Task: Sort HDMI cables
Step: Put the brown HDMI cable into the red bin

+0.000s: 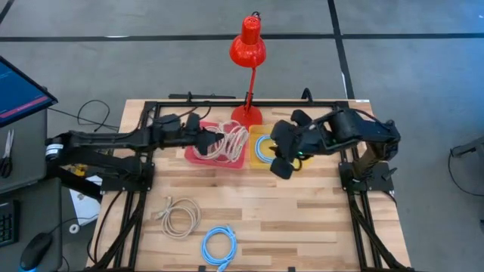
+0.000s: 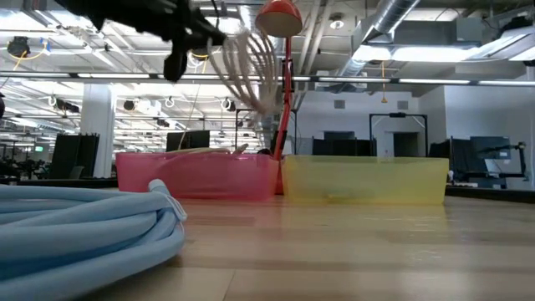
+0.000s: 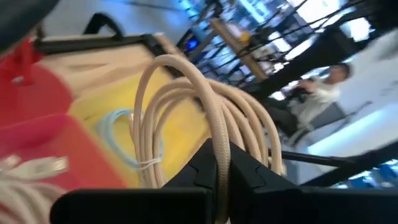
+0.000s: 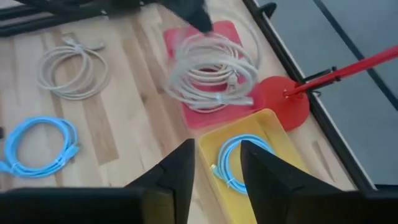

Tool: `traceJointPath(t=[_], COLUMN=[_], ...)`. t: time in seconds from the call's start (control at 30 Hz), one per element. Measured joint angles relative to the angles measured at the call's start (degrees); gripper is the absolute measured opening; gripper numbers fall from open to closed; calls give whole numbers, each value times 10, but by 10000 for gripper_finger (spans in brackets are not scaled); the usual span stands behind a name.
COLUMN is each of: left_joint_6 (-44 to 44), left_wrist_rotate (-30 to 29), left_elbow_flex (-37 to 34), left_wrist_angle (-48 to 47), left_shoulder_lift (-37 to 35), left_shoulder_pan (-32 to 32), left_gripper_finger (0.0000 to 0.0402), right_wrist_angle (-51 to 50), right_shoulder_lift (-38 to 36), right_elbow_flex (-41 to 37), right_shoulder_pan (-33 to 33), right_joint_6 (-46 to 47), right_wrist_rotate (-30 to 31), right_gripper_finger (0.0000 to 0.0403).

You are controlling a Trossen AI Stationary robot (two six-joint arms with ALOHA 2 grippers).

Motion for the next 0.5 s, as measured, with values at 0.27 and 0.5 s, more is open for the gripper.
traceJointPath(t=[0.27,0.5], left_joint_6=[0,0], left_wrist_rotate=[-5,-1], left_elbow_flex=[0,0], left_wrist_angle=[5,5], left_shoulder_lift=[66,114], left_shoulder_pan=[47,65], left_gripper_finger=[9,9], right_wrist_angle=[0,0], right_shoulder_lift=[-9,-10], right_elbow_flex=[0,0], right_shoulder_pan=[43,64], right_joint_6=[17,20], right_wrist_rotate=[33,47], right_gripper_finger=[111,111])
